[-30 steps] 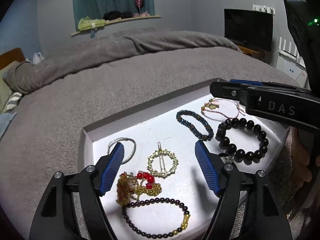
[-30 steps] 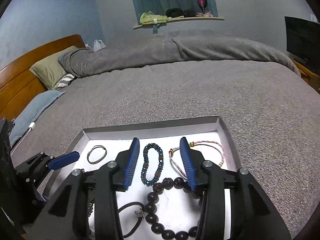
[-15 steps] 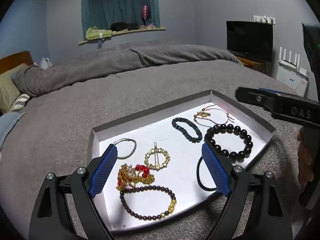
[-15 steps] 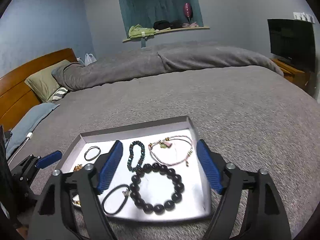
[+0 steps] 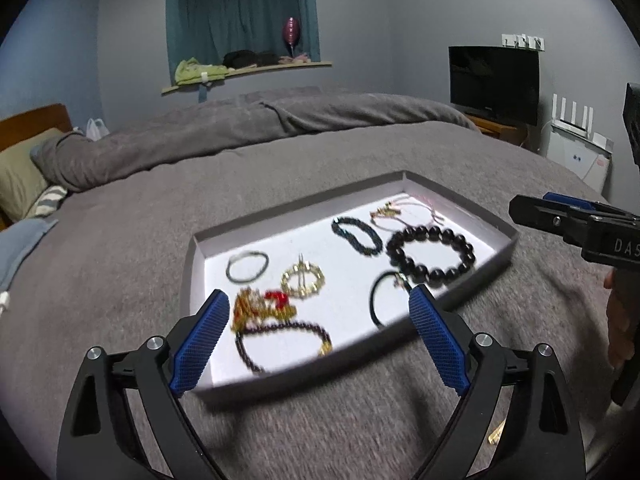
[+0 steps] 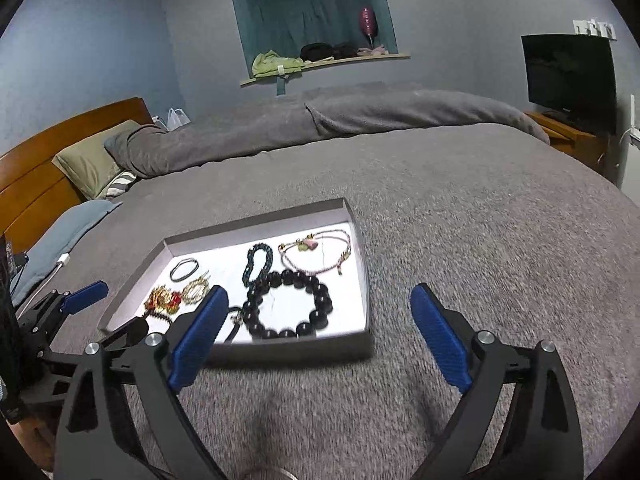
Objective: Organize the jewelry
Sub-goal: 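Move both tools back toward the pearl hairpin and ring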
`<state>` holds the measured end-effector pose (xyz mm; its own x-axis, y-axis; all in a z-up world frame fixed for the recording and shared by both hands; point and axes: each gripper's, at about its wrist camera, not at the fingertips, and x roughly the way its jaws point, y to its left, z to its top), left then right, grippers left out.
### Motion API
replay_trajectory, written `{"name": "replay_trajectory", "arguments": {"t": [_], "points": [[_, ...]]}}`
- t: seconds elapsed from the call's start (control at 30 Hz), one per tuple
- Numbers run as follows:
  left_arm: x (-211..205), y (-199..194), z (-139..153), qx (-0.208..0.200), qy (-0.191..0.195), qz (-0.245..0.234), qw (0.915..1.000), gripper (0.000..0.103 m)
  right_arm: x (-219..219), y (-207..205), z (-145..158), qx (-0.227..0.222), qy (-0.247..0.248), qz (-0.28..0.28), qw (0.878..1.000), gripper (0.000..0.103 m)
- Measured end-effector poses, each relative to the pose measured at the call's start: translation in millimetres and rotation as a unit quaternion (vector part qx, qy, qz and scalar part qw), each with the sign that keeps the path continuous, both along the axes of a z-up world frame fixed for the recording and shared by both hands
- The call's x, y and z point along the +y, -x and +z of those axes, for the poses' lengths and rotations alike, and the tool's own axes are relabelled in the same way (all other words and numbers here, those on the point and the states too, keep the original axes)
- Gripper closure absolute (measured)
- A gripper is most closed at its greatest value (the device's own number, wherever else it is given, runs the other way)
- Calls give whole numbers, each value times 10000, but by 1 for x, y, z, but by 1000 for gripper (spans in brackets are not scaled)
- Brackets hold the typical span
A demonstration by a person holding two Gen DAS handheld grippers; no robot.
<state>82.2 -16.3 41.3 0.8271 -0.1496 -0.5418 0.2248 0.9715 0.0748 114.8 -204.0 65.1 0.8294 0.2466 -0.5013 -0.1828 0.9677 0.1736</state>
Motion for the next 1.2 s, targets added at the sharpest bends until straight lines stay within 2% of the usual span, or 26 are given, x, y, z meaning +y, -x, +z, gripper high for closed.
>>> {"name": "replay_trajectory", "arguments": {"t": [0.37,0.67,0.93,1.1,1.17,1.2], "points": [[5,36,-8,100,141,30,9998,11,-9,38,-12,17,132,39,9999,9],[-4,58,-22,273,69,-106,9995,11,-20,69,-34,180,319,149,9992,9],[-28,81,-36,415,-25,-617,9972,11,-18,95,-51,302,558,454,9970,9],[-45,85,-45,570,86,-1133,9919,11,-24,102,-55,381,531,434,9969,11],[-53,86,-48,557,6,-1254,9905,13,-28,101,-57,430,502,379,9971,16],[-57,87,-50,521,-65,-1296,9902,14,-30,100,-58,466,513,329,9971,23]]}}
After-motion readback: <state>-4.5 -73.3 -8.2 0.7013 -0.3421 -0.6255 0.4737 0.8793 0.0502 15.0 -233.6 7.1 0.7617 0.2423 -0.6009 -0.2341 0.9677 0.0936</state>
